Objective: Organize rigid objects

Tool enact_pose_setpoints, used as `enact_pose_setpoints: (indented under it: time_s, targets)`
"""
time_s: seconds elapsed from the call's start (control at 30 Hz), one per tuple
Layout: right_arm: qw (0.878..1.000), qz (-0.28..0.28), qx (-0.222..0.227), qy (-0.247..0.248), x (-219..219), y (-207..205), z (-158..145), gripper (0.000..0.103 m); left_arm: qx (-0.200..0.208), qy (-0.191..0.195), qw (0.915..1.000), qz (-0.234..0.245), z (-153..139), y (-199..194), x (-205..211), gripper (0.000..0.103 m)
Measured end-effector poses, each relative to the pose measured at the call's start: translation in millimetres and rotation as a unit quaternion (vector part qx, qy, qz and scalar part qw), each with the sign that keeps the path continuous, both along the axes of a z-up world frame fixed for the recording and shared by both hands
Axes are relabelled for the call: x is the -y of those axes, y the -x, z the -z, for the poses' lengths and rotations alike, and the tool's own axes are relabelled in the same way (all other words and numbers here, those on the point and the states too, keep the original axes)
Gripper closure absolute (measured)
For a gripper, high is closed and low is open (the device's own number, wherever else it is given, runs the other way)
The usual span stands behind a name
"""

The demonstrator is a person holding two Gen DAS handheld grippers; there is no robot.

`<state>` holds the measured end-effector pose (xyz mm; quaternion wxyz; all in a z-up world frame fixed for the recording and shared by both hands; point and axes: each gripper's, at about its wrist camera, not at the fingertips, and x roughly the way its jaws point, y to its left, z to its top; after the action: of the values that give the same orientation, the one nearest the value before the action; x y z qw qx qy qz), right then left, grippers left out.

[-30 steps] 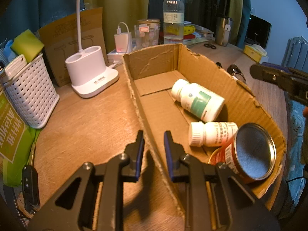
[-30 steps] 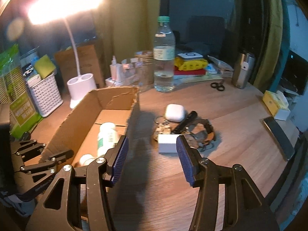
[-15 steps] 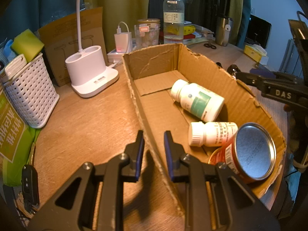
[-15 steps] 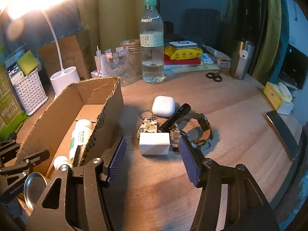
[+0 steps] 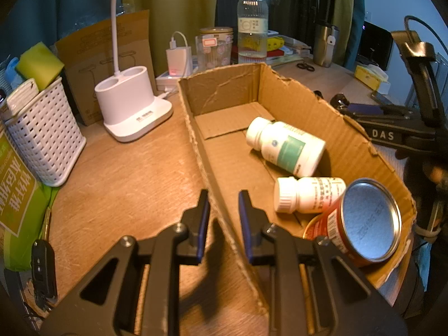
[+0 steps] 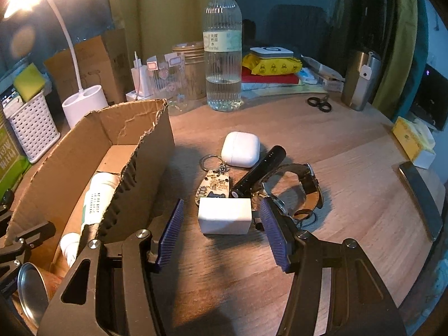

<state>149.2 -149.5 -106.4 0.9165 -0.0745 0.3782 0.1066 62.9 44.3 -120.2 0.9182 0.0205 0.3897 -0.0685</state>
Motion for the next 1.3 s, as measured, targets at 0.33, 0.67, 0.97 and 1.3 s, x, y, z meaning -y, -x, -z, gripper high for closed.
enact_pose_setpoints:
  time_s: [0.33,0.67,0.97,1.3]
  targets:
    - [1.0,0.002,-0.008,0.013,-4,-10,10,0.049,0.0,0.0,1.0,0.0,0,0,0,0.082]
    - [1.0,-0.01,-0.002,0.029,-10,-5,8,0.056,0.0,0.0,1.0,0.0,0,0,0,0.082]
    - [1.0,-0.01,0.024,0.014,-11,8,-16,0.056,-0.001,0.001,1.0,-0.001,1,0,0,0.082]
    - [0.997,-0.027,0.067,0.004,-22,33,-51,0.056,-0.001,0.001,1.0,0.0,1,1,1,0.082]
